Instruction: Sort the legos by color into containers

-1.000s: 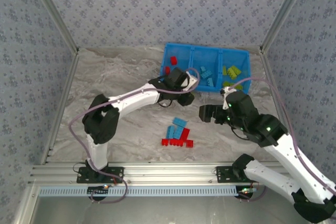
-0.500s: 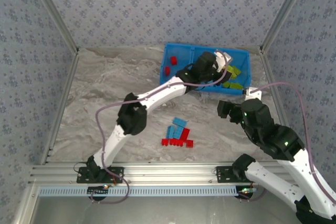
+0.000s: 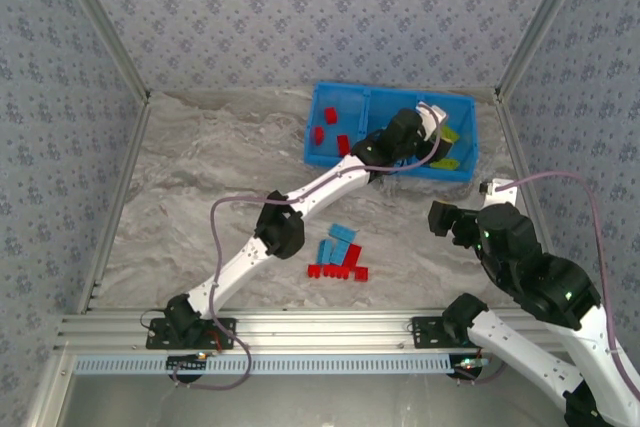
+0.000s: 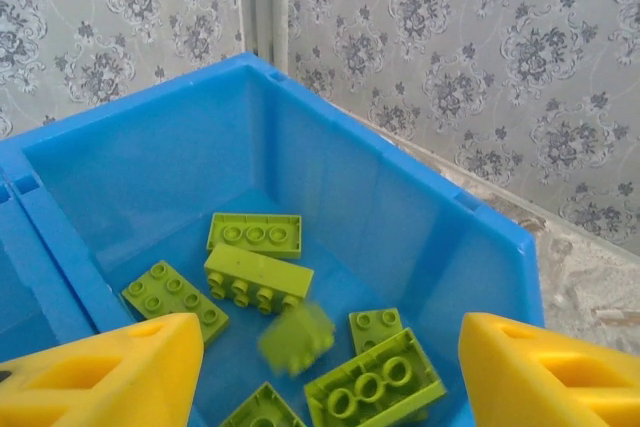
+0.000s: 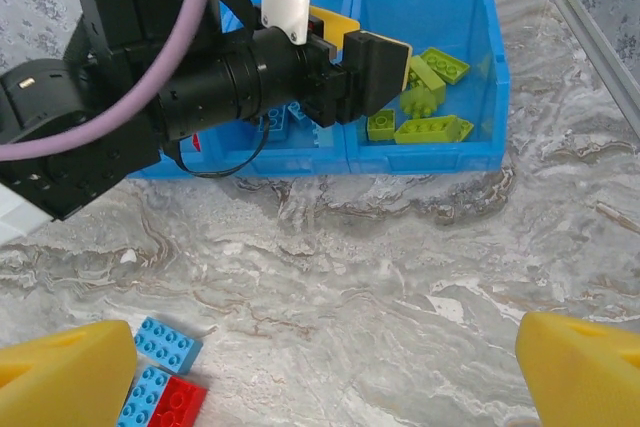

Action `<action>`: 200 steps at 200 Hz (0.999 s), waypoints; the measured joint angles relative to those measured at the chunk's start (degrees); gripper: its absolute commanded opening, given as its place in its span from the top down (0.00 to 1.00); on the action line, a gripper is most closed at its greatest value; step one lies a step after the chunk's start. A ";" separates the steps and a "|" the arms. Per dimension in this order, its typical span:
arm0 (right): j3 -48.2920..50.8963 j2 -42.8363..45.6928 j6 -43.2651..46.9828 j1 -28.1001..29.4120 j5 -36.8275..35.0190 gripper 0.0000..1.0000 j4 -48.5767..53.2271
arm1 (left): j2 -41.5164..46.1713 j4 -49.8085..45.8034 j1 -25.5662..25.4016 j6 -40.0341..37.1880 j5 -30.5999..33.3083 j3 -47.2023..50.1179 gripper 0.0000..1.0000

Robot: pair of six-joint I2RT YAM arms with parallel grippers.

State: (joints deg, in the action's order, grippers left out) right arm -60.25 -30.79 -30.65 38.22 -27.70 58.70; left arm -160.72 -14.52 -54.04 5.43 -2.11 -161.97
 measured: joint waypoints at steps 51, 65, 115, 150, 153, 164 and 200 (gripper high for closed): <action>0.63 0.00 -1.55 0.00 0.09 0.00 0.07 | 13.53 -10.08 -0.74 -1.40 -1.09 8.31 0.35; 1.01 0.00 -2.16 0.00 0.52 0.00 0.07 | 26.84 -4.11 -0.79 -2.45 -1.33 27.10 0.37; 4.90 -1.38 -3.67 -0.11 5.81 0.01 -1.62 | 71.30 16.55 1.01 -4.63 2.23 83.41 0.36; 9.29 -12.22 -3.37 0.04 15.13 0.00 -7.61 | 96.41 12.96 -1.16 -7.69 6.32 102.09 0.30; 9.51 -13.42 -3.21 0.15 15.74 0.00 -8.26 | 98.38 12.00 -1.46 -8.04 6.49 102.88 0.30; 10.21 -18.34 -2.49 0.79 17.81 0.00 -10.88 | 104.98 8.20 -2.71 -9.14 6.47 105.55 0.28; 11.34 -34.71 3.02 3.23 22.60 0.05 -19.67 | 120.39 -8.07 -4.66 -11.91 4.35 109.53 0.13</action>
State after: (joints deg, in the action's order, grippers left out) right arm -48.90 -65.49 -27.64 41.45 -5.10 39.03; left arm -40.34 -22.59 -58.70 -6.48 2.24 -52.45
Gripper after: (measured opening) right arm 0.975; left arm 0.817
